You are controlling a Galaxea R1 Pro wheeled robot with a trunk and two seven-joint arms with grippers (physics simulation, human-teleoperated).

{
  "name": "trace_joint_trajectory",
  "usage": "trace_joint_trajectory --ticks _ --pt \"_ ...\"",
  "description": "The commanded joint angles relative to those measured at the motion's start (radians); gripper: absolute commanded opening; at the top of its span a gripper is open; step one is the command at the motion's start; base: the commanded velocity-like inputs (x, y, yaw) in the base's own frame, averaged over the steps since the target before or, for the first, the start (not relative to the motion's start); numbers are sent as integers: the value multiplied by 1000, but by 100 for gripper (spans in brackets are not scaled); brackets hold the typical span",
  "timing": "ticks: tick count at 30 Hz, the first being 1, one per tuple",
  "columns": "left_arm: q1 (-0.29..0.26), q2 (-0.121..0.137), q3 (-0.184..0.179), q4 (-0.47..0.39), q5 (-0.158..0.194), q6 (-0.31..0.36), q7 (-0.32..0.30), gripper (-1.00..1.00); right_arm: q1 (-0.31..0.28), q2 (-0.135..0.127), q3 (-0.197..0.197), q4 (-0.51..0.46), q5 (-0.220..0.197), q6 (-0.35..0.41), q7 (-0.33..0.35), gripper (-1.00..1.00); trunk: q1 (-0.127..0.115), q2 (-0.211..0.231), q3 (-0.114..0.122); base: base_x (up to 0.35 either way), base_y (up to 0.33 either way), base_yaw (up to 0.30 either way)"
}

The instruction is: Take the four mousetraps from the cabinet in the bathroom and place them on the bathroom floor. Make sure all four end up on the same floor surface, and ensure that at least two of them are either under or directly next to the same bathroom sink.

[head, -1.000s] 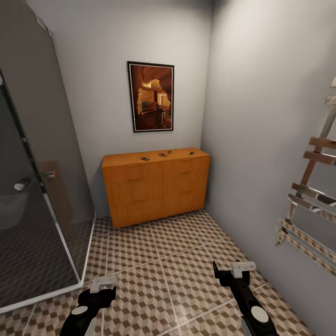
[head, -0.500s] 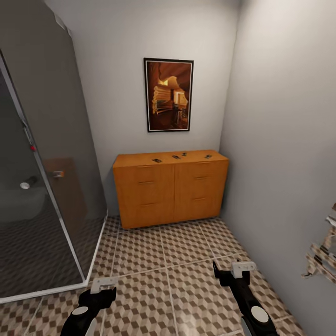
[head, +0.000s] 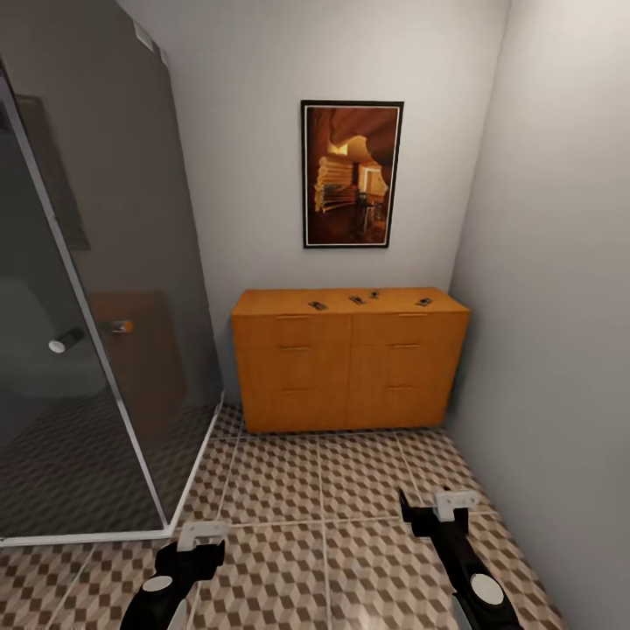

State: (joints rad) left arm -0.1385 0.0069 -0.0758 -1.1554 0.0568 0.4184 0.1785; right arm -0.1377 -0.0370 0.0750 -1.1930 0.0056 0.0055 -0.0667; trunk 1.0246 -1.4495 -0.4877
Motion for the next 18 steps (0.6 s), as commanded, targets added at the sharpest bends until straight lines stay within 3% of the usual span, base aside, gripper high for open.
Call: trace_joint_trajectory --ticks 1,8,18 --pt "-1 1 -4 -1 6 5 8 100 0 -1 3 0 1 1 -7 100 0 -1 -2 265 -247 276" --pt "-1 1 -4 -1 6 5 8 100 0 -1 2 0 1 1 -7 100 0 -1 -4 265 -247 230" --pt "-1 1 -5 -1 6 5 9 100 0 -3 2 0 -1 1 -6 100 0 -1 -4 264 -247 23"
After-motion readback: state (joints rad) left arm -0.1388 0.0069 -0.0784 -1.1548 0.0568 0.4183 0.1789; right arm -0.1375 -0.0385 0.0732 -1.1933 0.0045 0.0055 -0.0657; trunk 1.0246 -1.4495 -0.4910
